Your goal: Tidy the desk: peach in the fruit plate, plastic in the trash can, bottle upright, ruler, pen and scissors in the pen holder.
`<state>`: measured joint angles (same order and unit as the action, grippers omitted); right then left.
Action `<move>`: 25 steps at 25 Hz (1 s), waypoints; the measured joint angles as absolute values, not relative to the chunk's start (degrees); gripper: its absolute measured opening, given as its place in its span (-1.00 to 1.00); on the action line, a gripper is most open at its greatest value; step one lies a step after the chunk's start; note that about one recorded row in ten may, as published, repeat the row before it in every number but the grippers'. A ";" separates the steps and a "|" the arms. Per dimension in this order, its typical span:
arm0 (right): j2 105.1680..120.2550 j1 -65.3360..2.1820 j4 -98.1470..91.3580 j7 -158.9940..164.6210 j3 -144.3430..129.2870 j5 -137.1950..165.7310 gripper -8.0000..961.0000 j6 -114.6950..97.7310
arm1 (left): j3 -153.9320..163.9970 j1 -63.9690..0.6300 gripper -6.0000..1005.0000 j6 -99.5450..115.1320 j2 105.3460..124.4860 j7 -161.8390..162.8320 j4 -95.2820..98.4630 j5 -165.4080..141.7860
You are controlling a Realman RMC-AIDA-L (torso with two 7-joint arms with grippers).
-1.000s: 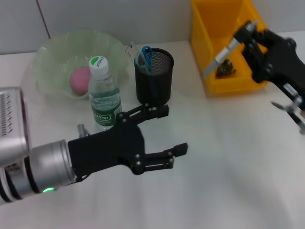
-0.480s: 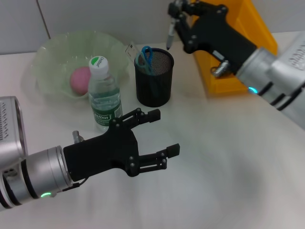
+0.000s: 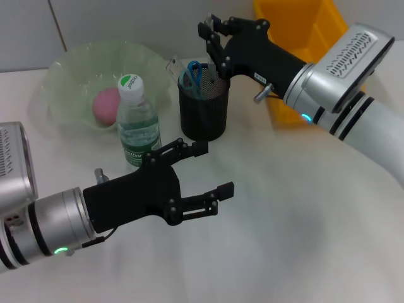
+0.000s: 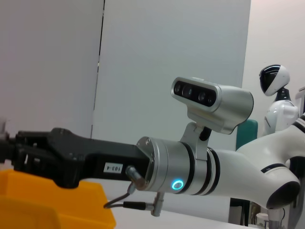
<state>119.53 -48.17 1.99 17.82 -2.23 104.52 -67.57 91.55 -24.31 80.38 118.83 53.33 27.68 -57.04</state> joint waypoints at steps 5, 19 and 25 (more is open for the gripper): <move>119.53 -48.21 2.46 17.68 -2.22 104.56 -0.65 -65.13 | 91.26 -24.85 0.74 80.39 118.83 52.98 26.95 -57.03; 119.59 -44.95 2.42 17.49 -1.65 104.46 -0.53 -71.55 | 90.71 -24.69 0.74 80.36 118.82 52.87 26.79 -56.94; 119.05 -38.60 -0.15 22.91 1.91 104.27 -0.12 -86.40 | 90.12 -24.45 0.74 80.33 118.62 53.05 26.71 -56.95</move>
<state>119.05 -38.60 -0.15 22.91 1.91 104.27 -86.40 90.12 -24.45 80.33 118.62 53.05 26.71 -56.95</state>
